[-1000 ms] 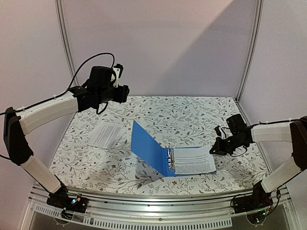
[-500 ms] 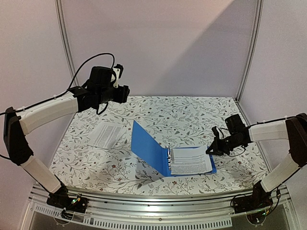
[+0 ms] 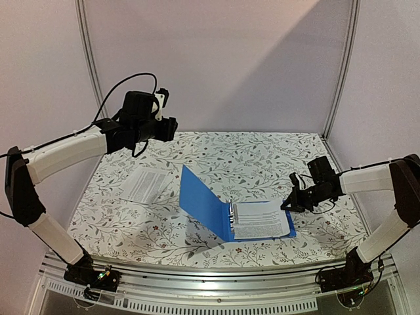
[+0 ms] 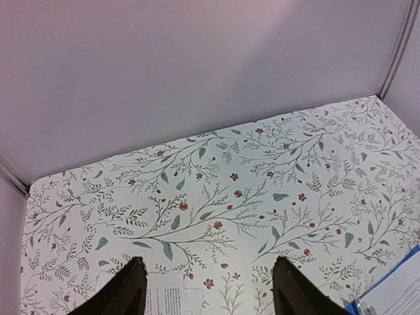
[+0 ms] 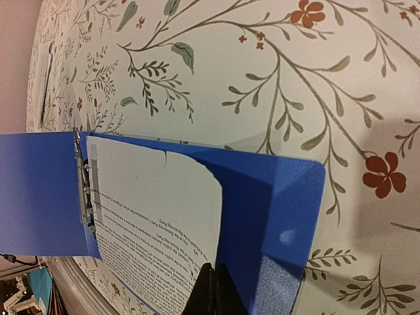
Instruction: Put the files into the folder
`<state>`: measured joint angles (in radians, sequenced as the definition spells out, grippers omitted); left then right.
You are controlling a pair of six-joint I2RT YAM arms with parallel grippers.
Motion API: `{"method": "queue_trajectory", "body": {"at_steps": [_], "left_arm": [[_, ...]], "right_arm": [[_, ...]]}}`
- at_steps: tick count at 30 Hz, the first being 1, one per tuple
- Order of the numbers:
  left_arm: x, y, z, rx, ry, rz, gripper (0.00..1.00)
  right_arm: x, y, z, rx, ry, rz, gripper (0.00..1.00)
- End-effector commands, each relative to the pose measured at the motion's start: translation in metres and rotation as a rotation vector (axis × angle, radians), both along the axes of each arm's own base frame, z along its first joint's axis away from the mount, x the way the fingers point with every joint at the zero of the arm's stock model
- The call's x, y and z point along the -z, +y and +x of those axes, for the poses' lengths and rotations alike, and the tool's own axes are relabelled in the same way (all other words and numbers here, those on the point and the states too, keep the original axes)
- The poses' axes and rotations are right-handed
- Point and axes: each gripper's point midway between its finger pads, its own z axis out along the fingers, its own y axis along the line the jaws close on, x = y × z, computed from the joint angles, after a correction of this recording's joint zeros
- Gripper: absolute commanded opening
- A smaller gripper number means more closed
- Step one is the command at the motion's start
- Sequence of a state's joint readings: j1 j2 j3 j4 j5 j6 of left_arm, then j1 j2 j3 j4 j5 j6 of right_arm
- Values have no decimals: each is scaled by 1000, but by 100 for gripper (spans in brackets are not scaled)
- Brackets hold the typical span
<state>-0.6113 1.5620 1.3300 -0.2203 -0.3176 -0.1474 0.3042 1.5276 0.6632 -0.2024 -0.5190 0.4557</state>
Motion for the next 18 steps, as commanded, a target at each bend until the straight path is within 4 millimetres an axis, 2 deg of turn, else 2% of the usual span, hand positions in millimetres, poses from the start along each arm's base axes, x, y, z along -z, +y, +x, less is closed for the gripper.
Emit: {"method": "queue_trajectory", "body": {"at_steps": [1, 3, 6, 9, 12, 18], "left_arm": [[4, 1, 3, 0, 4, -11, 66], [3, 3, 4, -9, 3, -4, 66], [1, 11, 5, -48, -7, 18, 67], [0, 26, 7, -117, -9, 28, 81], [7, 43, 11, -190, 12, 11, 95], [19, 69, 23, -254, 65, -35, 97]], "right_arm": [[-2, -2, 4, 9, 13, -15, 5], [-4, -4, 4, 7, 14, -27, 8], [-6, -7, 4, 9, 17, -45, 18], [-6, -11, 3, 18, 21, -75, 31], [-6, -16, 3, 25, 25, -103, 37], [-13, -31, 9, 54, -11, -196, 46]]}}
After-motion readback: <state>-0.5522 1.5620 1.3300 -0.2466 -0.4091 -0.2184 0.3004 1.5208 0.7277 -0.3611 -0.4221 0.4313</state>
